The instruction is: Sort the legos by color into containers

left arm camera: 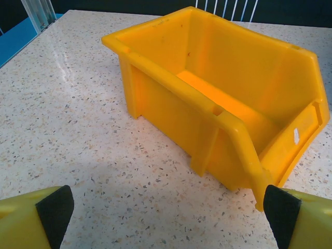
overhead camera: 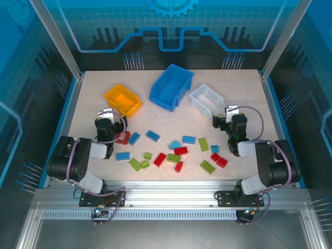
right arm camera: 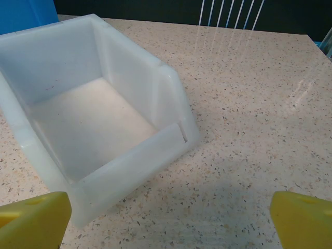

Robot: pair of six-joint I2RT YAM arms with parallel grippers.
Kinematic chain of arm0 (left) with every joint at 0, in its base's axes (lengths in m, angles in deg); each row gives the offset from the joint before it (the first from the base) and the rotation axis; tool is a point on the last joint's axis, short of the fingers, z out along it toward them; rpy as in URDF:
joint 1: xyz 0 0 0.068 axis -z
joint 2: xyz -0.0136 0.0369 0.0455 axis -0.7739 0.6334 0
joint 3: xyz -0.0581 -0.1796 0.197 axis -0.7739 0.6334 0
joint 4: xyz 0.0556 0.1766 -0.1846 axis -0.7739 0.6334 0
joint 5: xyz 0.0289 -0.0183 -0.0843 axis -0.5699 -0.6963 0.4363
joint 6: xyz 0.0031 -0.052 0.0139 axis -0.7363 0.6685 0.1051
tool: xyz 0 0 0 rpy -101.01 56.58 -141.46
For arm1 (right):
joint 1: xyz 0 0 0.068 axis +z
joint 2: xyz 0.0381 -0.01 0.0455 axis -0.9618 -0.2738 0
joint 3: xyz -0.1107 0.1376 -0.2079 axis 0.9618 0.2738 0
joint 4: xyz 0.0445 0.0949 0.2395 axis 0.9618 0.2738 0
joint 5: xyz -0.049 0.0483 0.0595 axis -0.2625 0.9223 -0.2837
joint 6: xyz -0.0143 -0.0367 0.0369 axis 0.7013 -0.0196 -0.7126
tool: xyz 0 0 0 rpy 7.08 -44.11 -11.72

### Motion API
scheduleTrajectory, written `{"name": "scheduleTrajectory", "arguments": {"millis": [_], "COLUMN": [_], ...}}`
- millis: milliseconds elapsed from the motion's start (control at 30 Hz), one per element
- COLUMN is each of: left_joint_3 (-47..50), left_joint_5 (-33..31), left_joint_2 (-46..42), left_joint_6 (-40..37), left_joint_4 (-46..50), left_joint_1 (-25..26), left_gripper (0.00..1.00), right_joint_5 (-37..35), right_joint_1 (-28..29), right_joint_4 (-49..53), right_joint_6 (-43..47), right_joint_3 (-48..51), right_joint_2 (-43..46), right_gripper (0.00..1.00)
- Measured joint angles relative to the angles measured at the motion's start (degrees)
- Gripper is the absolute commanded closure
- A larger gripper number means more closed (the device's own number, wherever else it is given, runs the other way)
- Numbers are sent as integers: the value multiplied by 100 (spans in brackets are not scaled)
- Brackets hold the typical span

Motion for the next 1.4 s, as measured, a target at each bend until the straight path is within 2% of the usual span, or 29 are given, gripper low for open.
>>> {"name": "scheduleTrajectory", "arguments": {"millis": [567, 667, 767, 867, 933, 1033, 1100, 1200, 1233, 1333, 1400], "left_joint_3": [2, 129, 232, 52, -378, -1637, -2382, -3679, -4186, -5165, -5278], "left_joint_5": [0, -28, -221, -415, -647, -1032, -914, -533, -479, -271, -109], "left_joint_2": [0, -219, -1001, -2282, -2994, -3571, -3637, -2968, -2553, -1335, -798], "left_joint_6": [0, -24, -173, -197, -59, 1364, 2253, 3195, 3410, 3646, 3716], "left_joint_4": [-13, -46, 289, 1095, 1722, 3563, 4371, 6070, 6605, 7785, 8279], "left_joint_1": [0, 46, 337, 846, 1130, 1226, 999, 374, 214, -4, -87], "left_gripper": [1, 1, 1, 1, 1, 1, 1, 1, 1, 1, 1], "right_joint_5": [2, -4, -48, -291, -409, -385, -125, 68, 61, 52, 79], "right_joint_1": [0, 0, 13, 179, 422, 494, 459, 785, 1025, 1707, 2057], "right_joint_4": [4, 575, 1268, 2048, 2710, 4258, 4715, 5866, 6231, 7025, 7556], "right_joint_6": [0, 0, 2, 44, -72, -1294, -1989, -2881, -3143, -3814, -4186], "right_joint_3": [0, -92, -358, -728, -1360, -2898, -3639, -4734, -5193, -6135, -6590], "right_joint_2": [2, 254, 811, 1821, 2583, 2876, 2824, 2190, 1711, 306, -640], "right_gripper": [0, 0, 0, 0, 0, 2, 22, 45, 48, 44, 42]}}
